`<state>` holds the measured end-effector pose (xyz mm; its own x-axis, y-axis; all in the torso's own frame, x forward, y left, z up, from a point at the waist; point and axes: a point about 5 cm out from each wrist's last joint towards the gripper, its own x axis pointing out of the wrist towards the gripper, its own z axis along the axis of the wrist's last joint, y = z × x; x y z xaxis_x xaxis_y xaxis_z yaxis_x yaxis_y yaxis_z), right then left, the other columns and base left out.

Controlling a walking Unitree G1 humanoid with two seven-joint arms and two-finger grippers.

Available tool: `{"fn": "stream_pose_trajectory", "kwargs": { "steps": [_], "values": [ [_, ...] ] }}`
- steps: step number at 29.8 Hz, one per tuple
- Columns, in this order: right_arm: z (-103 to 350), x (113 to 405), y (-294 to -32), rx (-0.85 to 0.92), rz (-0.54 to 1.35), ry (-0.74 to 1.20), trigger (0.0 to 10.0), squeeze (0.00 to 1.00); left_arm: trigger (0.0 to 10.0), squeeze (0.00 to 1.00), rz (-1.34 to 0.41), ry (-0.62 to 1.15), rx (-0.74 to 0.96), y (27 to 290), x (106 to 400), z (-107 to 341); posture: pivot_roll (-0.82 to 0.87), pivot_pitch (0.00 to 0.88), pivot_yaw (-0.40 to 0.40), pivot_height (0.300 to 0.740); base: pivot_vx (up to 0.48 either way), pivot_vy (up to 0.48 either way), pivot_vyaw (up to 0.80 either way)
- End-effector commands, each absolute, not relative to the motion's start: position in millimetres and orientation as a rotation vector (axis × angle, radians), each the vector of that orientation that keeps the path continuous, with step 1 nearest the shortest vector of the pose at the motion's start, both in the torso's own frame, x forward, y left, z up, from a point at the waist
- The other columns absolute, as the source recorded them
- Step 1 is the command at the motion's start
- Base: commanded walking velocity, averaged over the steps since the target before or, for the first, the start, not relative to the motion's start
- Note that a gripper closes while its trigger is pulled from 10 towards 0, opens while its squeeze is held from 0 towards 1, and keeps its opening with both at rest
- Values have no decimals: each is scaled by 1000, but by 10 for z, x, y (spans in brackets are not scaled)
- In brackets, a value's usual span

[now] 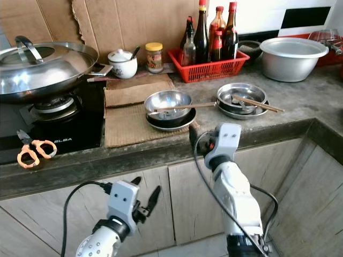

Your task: Kitchen organization

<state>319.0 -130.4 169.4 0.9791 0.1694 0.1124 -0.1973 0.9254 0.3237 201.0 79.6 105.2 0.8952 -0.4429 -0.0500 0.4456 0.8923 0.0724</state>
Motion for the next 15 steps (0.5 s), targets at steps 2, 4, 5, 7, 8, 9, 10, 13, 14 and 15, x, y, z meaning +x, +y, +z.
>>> {"fn": "stream_pose_trajectory", "kwargs": {
  "steps": [2, 4, 5, 7, 8, 9, 10, 13, 14, 15],
  "values": [
    [1739, 3239, -1275, 396, 215, -86, 10000, 0, 10000, 0, -472, 5, 80, 791, 1987, 1088, 51, 0, -25, 740, 0, 0, 0],
    [1776, 3262, -1252, 415, 230, -99, 10000, 0, 10000, 0, -475, 7, 80, 789, 1985, 1079, 52, 0, -26, 740, 0, 0, 0],
    [1776, 3262, -1252, 415, 230, -99, 10000, 0, 10000, 0, -475, 7, 80, 789, 1985, 1079, 52, 0, -26, 740, 0, 0, 0],
    [1829, 3282, -1211, 450, 259, -117, 10000, 0, 10000, 0, -481, 5, 79, 785, 1981, 1075, 53, 0, -26, 740, 0, 0, 0],
    [1843, 3289, -1198, 459, 266, -121, 10000, 0, 10000, 0, -483, 3, 79, 784, 1980, 1073, 54, 0, -26, 740, 0, 0, 0],
    [1867, 3302, -1170, 482, 281, -128, 10000, 0, 10000, 0, -484, 2, 78, 783, 1979, 1071, 56, 0, -28, 740, 0, 0, 0],
    [1885, 3310, -1152, 476, 286, -133, 10000, 0, 10000, 0, -483, 1, 78, 784, 1981, 1071, 54, 0, -27, 740, 0, 0, 0],
    [1906, 3325, -1126, 484, 292, -140, 10000, 0, 10000, 0, -484, -3, 78, 782, 1980, 1072, 54, 0, -28, 740, 0, 0, 0],
    [1912, 3335, -1117, 485, 293, -141, 10000, 0, 10000, 0, -485, -5, 77, 781, 1982, 1074, 55, 0, -30, 740, 0, 0, 0],
    [1919, 3349, -1108, 485, 292, -142, 10000, 0, 10000, 0, -484, -6, 77, 781, 1985, 1075, 54, 0, -29, 740, 0, 0, 0]
  ]
}}
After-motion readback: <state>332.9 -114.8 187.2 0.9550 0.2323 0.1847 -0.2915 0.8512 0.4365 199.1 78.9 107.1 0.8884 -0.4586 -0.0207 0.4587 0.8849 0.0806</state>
